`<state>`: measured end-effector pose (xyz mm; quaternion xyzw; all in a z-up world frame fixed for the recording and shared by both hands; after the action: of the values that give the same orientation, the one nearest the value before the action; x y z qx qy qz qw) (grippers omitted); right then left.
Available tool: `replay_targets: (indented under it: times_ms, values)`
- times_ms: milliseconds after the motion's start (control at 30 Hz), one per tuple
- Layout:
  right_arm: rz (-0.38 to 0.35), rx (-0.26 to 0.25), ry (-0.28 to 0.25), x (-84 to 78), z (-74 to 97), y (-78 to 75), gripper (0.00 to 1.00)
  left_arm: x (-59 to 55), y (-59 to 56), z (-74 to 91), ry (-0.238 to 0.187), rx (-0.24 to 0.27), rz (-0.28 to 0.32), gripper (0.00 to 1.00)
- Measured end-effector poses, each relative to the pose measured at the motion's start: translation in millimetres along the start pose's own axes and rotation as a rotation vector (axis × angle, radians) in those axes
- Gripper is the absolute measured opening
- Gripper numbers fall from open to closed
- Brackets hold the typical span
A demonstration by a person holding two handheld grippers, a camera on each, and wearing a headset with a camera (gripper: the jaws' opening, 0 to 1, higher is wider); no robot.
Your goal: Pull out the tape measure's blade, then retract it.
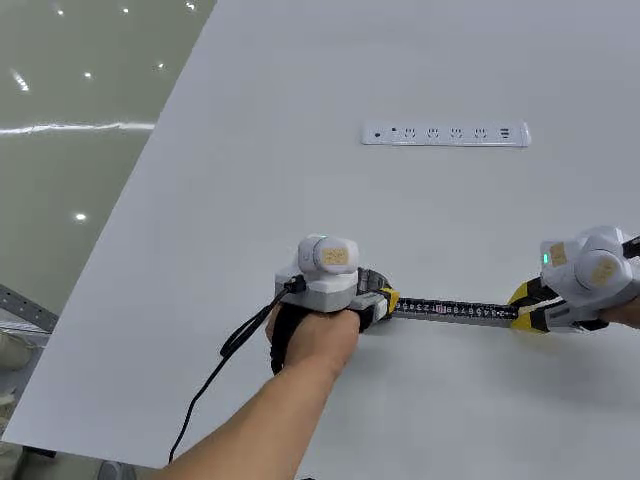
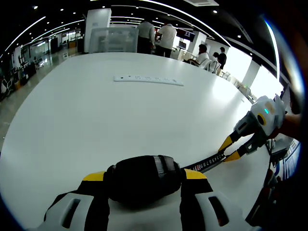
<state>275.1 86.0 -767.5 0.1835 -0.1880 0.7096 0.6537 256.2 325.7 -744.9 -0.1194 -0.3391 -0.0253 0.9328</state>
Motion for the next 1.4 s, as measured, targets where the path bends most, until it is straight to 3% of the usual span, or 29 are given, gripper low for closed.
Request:
replay_targets:
  times_ms: [1400]
  values:
    - [0.006, 0.004, -0.043, 26.8, -23.1, -7.3, 0.11, 0.0, 0.7, -0.6, 0.0, -0.003, 0.009, 0.55]
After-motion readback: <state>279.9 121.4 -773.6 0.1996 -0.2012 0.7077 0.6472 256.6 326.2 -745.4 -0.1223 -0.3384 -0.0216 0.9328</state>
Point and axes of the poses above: the centre of the closed fingertips' face, and the gripper's own axes: z roughly backward along the fingers, y roughly to its left, x roughly out of its top, the point moved 6 cm from there along z, roughly backward along the fingers, and after that the axes turned 3 degrees about z, right-handed, at the moved point
